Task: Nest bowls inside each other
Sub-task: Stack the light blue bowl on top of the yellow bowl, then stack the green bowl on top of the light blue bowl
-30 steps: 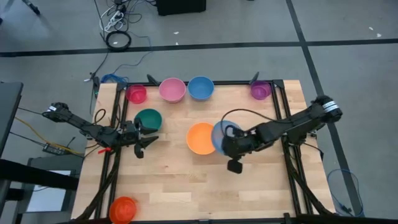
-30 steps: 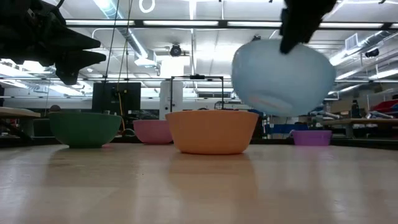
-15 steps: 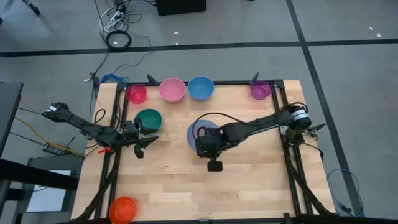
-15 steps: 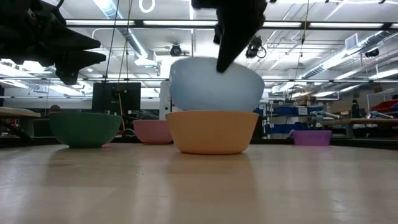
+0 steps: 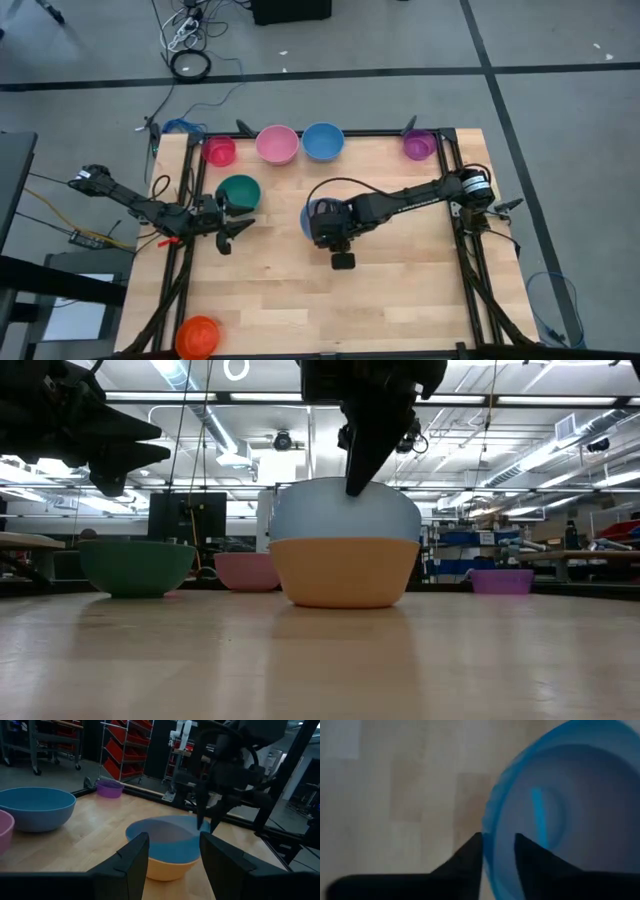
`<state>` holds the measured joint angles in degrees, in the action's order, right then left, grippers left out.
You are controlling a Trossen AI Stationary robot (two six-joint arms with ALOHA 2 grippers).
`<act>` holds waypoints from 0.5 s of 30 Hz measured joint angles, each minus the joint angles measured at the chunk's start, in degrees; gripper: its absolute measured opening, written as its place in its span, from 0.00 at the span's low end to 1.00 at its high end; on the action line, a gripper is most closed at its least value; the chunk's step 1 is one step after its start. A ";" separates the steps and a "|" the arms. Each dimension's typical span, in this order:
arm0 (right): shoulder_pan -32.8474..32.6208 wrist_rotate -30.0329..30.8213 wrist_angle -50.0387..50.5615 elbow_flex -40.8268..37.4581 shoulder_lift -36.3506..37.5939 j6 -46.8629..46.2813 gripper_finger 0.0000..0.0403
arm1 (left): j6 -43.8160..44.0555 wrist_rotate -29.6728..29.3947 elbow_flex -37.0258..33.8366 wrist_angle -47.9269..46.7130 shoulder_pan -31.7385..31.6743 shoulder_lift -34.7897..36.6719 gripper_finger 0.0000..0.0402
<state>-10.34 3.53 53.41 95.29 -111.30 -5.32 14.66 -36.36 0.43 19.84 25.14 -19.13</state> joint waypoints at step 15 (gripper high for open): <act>-2.40 6.79 -1.02 -1.24 0.82 -2.90 0.23 | 0.50 0.00 0.00 -0.10 0.00 0.00 0.46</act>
<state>-12.74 10.33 52.40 94.05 -110.48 -8.22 15.16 -36.36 0.43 19.73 25.15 -19.13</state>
